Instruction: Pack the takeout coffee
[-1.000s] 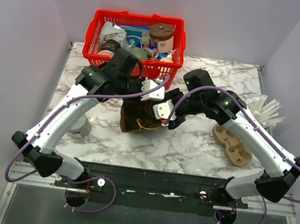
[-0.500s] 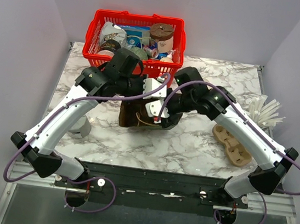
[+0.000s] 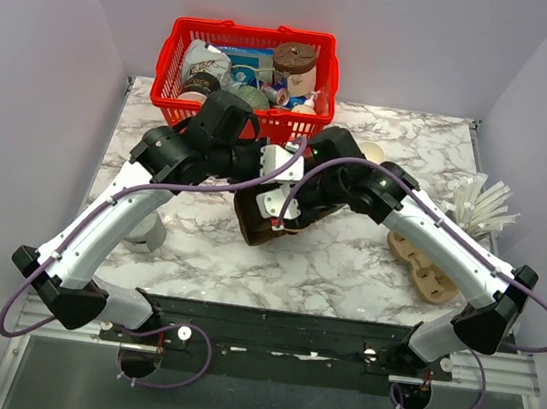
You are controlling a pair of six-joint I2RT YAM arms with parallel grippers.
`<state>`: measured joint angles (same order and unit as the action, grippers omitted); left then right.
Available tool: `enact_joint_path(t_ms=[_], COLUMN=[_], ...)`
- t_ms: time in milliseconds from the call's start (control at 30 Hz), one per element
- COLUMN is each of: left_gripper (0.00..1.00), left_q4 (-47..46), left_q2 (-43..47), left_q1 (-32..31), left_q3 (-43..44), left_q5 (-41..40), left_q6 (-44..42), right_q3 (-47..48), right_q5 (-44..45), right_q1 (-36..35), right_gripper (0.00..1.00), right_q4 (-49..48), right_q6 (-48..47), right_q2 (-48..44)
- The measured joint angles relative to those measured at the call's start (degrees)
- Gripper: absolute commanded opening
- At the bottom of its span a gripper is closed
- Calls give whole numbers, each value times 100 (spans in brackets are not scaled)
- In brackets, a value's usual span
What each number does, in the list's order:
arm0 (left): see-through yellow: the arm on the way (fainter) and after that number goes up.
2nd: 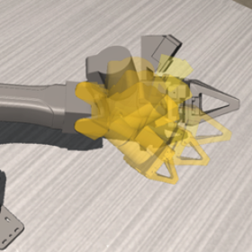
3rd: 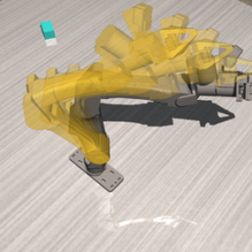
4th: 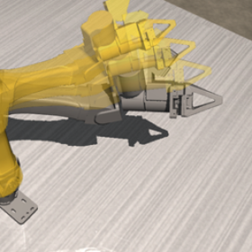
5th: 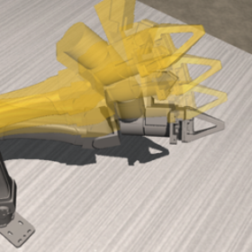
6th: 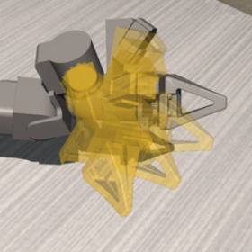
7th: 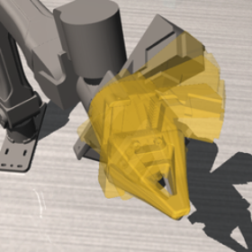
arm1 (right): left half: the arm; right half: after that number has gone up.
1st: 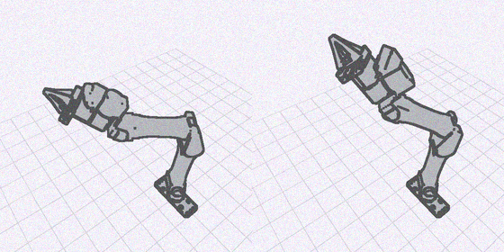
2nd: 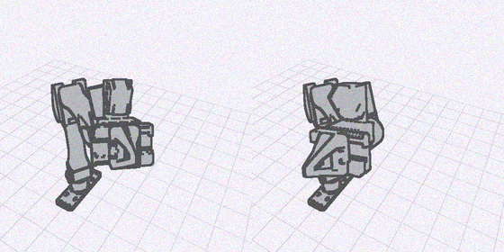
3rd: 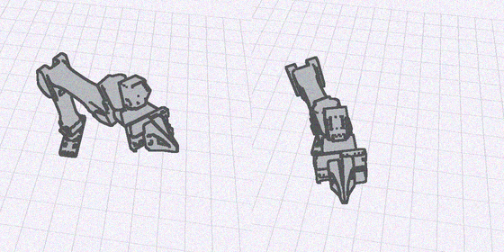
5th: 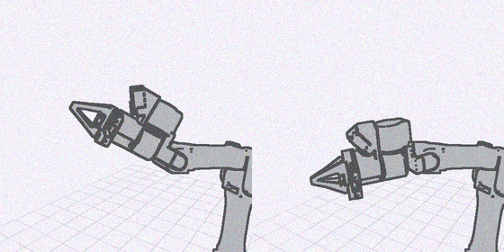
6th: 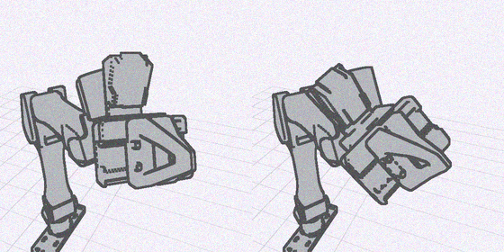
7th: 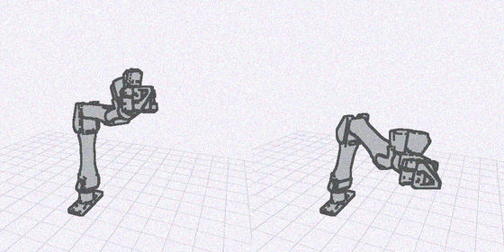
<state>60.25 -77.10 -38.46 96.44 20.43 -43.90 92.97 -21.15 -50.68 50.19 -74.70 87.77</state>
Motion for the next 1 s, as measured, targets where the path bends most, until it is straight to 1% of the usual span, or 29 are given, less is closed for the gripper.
enact_joint_path(t_ms=[167,300,567,767,1000], left_gripper=[0,0,0,0,0], left_q4=[-72,-76,-76,-20,-28], left_q2=[155,323,570,778,756], left_q1=[-70,-103,-409,-566,-570], left_q3=[-166,-378,-575,-780,-876], left_q5=[-42,-153,-389,-448,-400], left_q6=[-24,-114,-341,-422,-59], right_q3=[-273,-782,-1008,-1185,-1209], right_q5=[101,188,297,654,1241], right_q1=[-4,-13,-26,-107,-227], right_gripper=[1,1,0,1,1], right_q4=[-92,-170,-170,-212,-251], right_q6=[-98,-188,-442,-525,-402], right_q2=[-11,-50,-310,-511,-317])
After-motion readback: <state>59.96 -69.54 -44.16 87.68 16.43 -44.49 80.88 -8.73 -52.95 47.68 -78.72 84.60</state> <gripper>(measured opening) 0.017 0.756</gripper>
